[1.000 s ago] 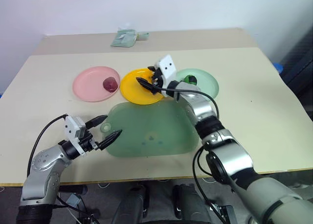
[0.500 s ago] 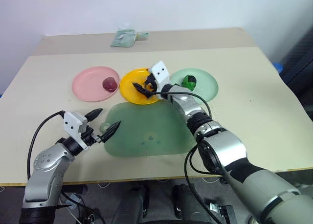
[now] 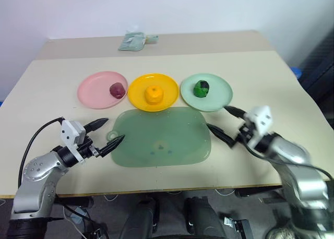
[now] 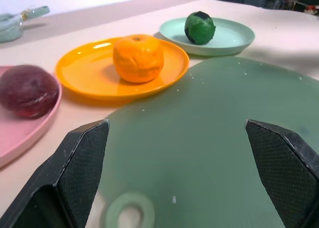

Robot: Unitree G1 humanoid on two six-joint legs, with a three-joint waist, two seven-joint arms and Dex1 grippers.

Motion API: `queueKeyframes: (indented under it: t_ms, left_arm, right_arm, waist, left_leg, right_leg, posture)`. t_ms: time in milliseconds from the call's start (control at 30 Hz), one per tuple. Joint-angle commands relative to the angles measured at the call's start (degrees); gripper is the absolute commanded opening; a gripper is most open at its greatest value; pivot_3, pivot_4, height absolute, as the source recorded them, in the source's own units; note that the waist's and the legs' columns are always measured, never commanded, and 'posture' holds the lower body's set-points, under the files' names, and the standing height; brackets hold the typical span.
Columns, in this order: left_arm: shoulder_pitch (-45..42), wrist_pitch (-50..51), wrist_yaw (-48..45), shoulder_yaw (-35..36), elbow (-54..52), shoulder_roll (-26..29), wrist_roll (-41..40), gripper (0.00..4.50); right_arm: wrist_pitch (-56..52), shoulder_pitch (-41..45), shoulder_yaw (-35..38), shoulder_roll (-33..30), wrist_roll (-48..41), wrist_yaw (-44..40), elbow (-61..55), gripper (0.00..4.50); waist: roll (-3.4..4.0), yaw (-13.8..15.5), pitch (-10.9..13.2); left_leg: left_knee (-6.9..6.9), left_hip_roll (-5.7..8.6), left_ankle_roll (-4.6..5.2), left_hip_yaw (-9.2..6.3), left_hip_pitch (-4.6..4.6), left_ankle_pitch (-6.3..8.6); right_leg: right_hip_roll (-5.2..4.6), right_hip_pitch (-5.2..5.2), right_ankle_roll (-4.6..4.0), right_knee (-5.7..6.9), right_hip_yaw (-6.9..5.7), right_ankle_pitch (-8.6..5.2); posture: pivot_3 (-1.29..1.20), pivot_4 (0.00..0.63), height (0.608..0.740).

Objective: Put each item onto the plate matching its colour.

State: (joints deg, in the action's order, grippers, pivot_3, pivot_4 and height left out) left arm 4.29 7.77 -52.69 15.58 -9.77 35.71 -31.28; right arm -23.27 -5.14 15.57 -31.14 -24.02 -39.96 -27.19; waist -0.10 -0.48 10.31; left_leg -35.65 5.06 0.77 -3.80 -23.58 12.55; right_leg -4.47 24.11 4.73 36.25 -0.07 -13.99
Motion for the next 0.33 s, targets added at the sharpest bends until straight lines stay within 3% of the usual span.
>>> queueKeyframes:
  t_ms: [33,333]
  left_arm:
    - [-0.82,1.36,-0.64,0.71,-2.41,0.56,-1.92,4.50]
    - [-4.45,4.95,-0.30,-1.12,-3.22,0.62,-2.07,4.50]
  right_arm:
    - [-1.38,-2.80,4.43,-0.37,-3.59,1.92,-6.14,4.44]
    - [5.88,-14.79,9.62,1.41,-4.23,-0.03,-5.83,4.44]
  waist:
    - [-0.01,-0.12,0.00]
    - [-0.05,1.23,-0.03]
  left_leg:
    - [-0.06,0.00,0.02,0.00,0.00,0.02]
    - [-0.18,0.00,0.11,0.04,0.00,0.08]
  right_leg:
    - [0.00,-0.06,0.00,-0.05,0.00,0.00]
    - [-0.04,-0.17,0.05,-0.15,-0.03,-0.02]
  posture:
    - [0.00,0.150,0.740]
    - [0.00,0.150,0.740]
